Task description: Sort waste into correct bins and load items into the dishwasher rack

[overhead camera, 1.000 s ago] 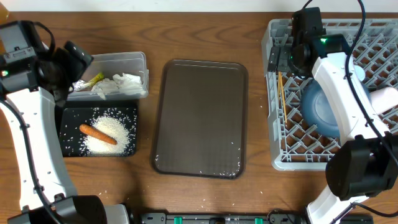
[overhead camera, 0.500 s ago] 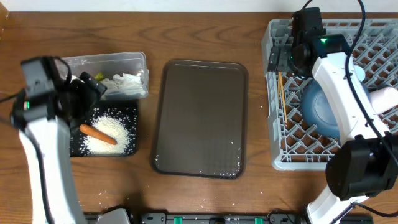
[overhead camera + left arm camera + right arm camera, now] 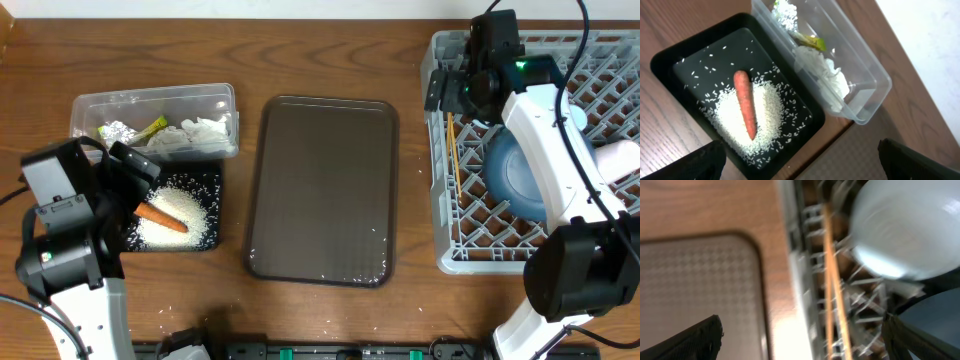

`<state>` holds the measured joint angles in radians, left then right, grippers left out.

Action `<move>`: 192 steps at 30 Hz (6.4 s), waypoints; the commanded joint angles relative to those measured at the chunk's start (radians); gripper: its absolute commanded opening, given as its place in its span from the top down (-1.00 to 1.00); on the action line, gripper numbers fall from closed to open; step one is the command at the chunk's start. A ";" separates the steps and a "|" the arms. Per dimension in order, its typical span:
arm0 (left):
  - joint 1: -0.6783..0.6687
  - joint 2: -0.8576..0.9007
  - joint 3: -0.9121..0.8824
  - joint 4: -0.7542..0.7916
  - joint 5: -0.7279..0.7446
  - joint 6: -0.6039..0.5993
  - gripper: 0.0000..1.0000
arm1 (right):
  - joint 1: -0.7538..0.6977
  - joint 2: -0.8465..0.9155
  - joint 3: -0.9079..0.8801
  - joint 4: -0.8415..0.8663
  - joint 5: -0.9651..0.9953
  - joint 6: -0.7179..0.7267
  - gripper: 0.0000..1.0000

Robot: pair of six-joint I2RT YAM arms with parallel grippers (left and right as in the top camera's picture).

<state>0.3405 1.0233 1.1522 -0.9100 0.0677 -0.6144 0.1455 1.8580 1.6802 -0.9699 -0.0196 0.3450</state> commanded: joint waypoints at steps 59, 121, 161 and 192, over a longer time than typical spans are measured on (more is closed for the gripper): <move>0.002 0.030 -0.003 -0.008 -0.027 -0.011 -1.00 | 0.231 -0.438 -0.214 0.000 -0.161 -0.388 -0.99; 0.002 0.030 -0.003 -0.008 -0.027 -0.011 -1.00 | -0.194 -1.853 -1.675 0.908 -0.130 -0.384 -0.98; -0.024 0.021 -0.030 -0.086 -0.011 0.081 -1.00 | -0.194 -1.852 -1.675 0.908 -0.130 -0.384 -0.98; -0.303 -0.701 -1.003 0.886 -0.008 0.491 -1.00 | -0.194 -1.852 -1.675 0.908 -0.130 -0.384 -0.99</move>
<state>0.0429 0.3840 0.1822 -0.0292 0.0532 -0.1471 -0.0387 0.0120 0.0067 -0.0566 -0.1566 -0.0345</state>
